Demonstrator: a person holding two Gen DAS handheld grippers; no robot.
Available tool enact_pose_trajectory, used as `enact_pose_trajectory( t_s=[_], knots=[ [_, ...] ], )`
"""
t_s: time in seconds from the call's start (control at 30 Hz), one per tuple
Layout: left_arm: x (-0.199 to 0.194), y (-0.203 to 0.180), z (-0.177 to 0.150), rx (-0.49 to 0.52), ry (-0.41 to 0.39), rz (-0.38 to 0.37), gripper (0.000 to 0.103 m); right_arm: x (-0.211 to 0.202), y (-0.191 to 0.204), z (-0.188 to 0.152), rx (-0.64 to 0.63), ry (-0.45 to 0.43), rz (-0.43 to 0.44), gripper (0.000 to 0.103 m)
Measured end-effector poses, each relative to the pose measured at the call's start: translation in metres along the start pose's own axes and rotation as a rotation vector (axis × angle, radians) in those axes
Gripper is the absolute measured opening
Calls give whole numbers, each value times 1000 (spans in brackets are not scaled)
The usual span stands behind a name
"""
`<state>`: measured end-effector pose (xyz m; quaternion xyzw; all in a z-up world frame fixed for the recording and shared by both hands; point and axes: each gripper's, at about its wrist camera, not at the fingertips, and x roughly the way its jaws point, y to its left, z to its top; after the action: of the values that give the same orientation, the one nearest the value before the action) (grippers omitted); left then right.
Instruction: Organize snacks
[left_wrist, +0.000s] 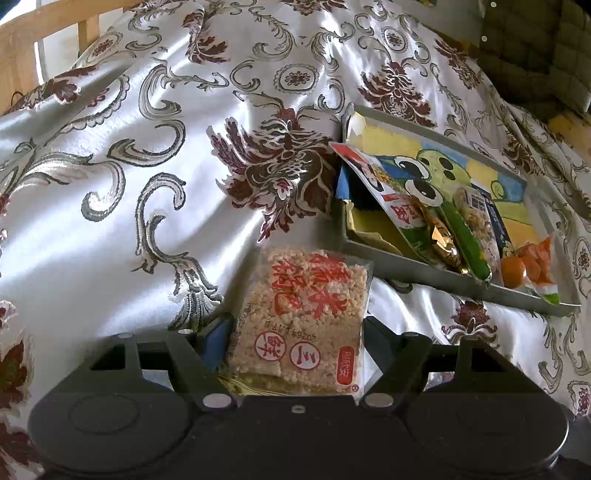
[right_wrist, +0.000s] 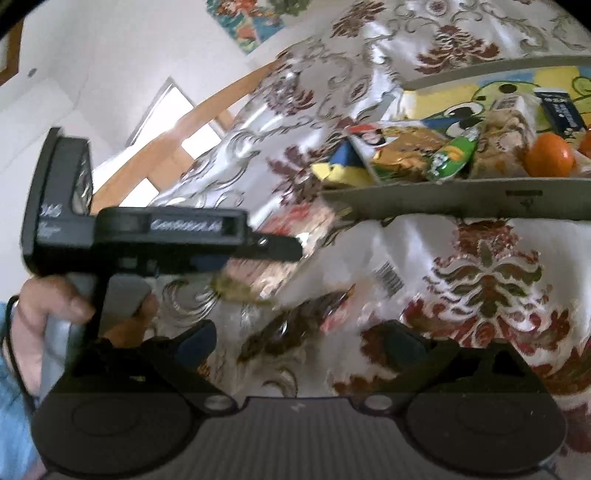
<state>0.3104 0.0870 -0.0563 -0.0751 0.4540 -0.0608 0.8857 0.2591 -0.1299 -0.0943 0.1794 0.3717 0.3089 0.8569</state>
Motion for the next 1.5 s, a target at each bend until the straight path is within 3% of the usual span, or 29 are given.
enact_pose_trajectory(
  t_s=[0.17, 0.37, 0.47, 0.57, 0.67, 0.8, 1.03, 1.07, 1.1, 1.5],
  knots=[
    [1, -1, -1, 3, 0, 2, 77, 3, 7, 0, -38, -36, -18, 82],
    [2, 0, -1, 0, 3, -1, 77, 5, 10, 3, -43, -38, 31, 62],
    [2, 0, -1, 0, 2, -1, 77, 9, 11, 3, -40, -25, 64, 63],
    [2, 0, -1, 5, 1, 2, 77, 14, 13, 1, -50, -12, 63, 69],
    [2, 0, -2, 8, -1, 4, 77, 17, 15, 0, -56, -8, 50, 70],
    [2, -1, -2, 11, -4, 5, 77, 18, 23, -3, -116, 1, -7, 49],
    [-4, -6, -7, 31, -5, -6, 76, 8, 22, -2, -79, -13, -6, 35],
    [-4, -7, -8, 34, -8, -7, 76, 4, 21, -1, -70, -22, -8, 25],
    [-5, -7, -9, 37, -12, -8, 76, 1, 20, 1, -59, -27, -14, 22],
    [-11, -15, -24, 25, -71, -5, 75, -50, 3, 5, 9, -124, -118, 15]
  ],
)
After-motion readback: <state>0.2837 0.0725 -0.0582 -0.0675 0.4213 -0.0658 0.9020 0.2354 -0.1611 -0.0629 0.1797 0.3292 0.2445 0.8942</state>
